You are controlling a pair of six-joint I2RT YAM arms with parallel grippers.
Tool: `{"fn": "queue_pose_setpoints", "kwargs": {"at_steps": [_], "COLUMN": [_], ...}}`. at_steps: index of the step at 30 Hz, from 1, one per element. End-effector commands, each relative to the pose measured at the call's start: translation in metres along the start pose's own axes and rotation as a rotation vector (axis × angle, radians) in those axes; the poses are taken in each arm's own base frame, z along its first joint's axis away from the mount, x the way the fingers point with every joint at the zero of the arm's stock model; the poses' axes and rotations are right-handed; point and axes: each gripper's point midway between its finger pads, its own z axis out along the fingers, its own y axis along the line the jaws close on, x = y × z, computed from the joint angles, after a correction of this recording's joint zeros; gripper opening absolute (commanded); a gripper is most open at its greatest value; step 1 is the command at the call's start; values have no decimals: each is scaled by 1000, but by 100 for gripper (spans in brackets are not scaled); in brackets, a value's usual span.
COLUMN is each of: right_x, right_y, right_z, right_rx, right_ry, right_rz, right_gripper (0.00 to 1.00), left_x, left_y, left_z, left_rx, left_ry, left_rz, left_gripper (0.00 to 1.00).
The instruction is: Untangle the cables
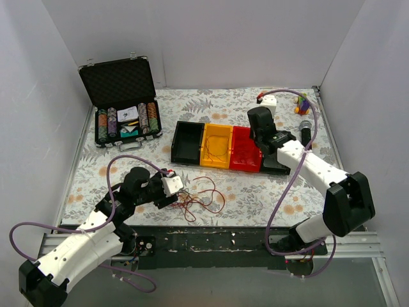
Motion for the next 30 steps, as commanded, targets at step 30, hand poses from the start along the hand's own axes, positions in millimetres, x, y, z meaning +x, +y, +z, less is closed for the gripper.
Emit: {"fn": "queue_pose_setpoints", "kwargs": {"at_steps": [30], "right_x": [106], "right_y": [45], "right_z": [61], "right_rx": [-85], "right_ry": [283], "right_rz": [0], "right_gripper": [1], "left_x": [-25], "left_y": [11], "left_z": [-7], "left_rx": [-22], "left_ry": [-39], "left_rz": [-19], "left_gripper": [68]}}
